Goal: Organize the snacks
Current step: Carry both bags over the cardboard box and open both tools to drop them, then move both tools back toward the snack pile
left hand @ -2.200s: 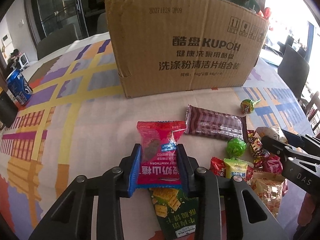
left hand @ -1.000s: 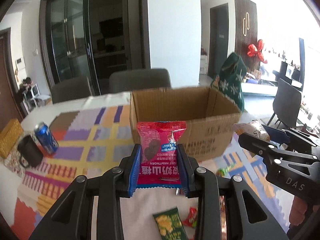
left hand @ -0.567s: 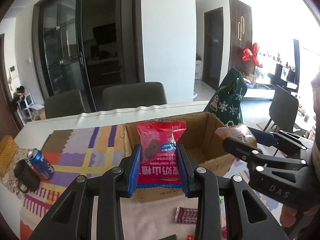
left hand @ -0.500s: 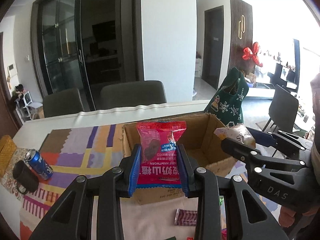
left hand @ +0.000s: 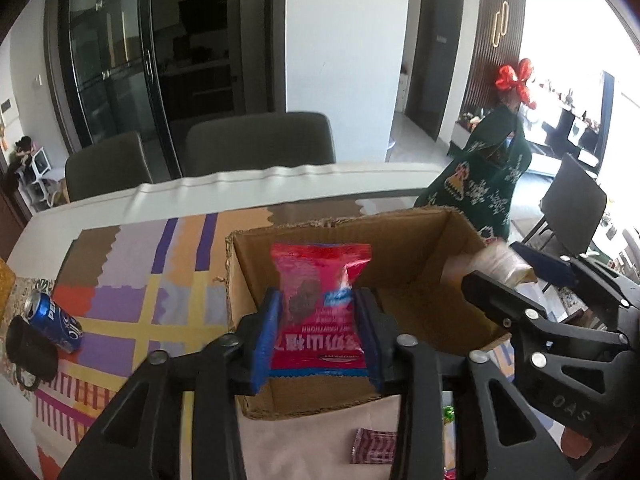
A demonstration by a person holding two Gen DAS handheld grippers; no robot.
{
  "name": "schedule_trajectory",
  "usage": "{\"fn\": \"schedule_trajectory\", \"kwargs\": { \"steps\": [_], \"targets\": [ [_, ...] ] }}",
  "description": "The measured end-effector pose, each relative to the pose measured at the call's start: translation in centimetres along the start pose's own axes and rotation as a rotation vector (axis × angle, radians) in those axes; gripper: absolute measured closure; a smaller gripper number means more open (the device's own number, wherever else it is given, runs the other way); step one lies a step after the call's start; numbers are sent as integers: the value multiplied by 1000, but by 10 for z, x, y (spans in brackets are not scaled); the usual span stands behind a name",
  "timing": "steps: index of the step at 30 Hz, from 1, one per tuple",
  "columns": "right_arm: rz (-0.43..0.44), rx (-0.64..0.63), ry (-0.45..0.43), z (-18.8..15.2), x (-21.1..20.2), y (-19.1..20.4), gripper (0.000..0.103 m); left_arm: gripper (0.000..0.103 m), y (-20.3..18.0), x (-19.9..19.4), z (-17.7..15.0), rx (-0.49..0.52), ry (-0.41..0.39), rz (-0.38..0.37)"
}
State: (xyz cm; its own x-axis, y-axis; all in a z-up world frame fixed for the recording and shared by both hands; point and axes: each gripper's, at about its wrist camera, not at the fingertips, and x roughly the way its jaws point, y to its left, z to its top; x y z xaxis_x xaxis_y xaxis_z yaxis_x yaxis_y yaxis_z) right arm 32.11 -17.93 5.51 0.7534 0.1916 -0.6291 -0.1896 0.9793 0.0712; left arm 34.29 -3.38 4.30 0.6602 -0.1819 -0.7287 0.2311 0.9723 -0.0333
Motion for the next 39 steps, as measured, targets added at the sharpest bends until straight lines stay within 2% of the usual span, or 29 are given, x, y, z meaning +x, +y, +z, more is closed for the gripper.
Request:
{"fn": "schedule_trajectory", "kwargs": {
  "steps": [3,7,10,18,21,26,34,39],
  "targets": [
    [-35,-6,6,-1,5,-1,37,32,2,-3,-3,-4,-8,11],
    [-60,-1,-5,-8,0,-3,37,19,6,-15,-10,-8,-31,62],
    [-69,10,-16,-13,-8,-4,37,15,7,-29,-17,-20,-58,92],
    [-48,-1,-64,-27,-39,6,37,9,0,-73,-41,5,-133,176],
    [-23,16,-65,-35,-50,7,37,4,-3,-89,-51,15,-164,198],
    [13,36,-50,-50,-63,11,37,3,-6,-112,-70,20,-201,218],
    [28,23,-10,-82,-76,21,37,3,-9,-126,-107,-17,-171,209],
    [8,9,12,-104,-80,24,37,3,-10,-126,-131,-20,-134,213]
  ]
}}
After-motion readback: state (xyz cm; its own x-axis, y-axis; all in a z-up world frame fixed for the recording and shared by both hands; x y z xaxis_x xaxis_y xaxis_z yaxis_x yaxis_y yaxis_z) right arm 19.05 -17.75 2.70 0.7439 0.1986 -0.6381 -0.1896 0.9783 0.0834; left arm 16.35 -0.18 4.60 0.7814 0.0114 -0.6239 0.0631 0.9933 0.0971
